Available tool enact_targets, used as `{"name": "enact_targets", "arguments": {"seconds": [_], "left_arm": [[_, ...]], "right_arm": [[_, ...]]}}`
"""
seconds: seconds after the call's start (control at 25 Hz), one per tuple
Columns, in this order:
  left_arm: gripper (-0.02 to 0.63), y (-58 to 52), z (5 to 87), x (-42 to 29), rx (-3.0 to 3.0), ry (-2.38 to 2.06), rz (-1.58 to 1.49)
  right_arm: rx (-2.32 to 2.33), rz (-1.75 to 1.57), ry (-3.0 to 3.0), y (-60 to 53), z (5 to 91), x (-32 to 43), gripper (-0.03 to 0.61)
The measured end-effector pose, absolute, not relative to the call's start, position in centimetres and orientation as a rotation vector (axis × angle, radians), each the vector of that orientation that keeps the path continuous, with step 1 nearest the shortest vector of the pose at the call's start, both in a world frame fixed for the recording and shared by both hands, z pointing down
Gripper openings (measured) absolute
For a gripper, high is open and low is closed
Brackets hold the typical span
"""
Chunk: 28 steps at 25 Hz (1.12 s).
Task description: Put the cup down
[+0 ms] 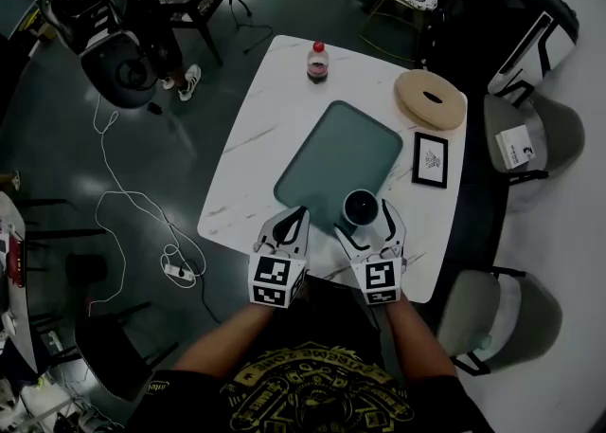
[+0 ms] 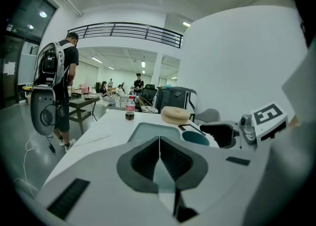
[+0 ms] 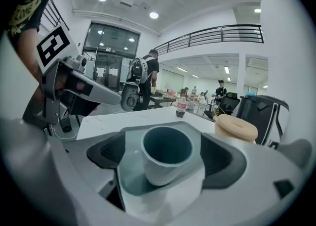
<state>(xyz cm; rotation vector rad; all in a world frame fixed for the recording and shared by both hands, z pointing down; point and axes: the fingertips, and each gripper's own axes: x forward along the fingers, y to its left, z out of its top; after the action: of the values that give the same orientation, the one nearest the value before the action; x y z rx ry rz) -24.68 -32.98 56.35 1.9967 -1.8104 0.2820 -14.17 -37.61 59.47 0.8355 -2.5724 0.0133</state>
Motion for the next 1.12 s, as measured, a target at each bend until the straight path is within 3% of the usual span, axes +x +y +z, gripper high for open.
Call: {"name": "enact_targets", "arguments": {"seconds": [0.56, 1.12], "left_arm": [[0.012, -29.4, 52.3, -23.0, 2.107, -1.802, 0.204], [0.012, -24.0, 48.8, -21.5, 2.174, -1.8, 0.164]], "right_arm": [[1.025, 0.078, -2.618, -33.9, 52.6, -12.7, 0.457], [1.188, 0.146, -2.621, -26.6, 48.5, -10.2, 0.023]]}}
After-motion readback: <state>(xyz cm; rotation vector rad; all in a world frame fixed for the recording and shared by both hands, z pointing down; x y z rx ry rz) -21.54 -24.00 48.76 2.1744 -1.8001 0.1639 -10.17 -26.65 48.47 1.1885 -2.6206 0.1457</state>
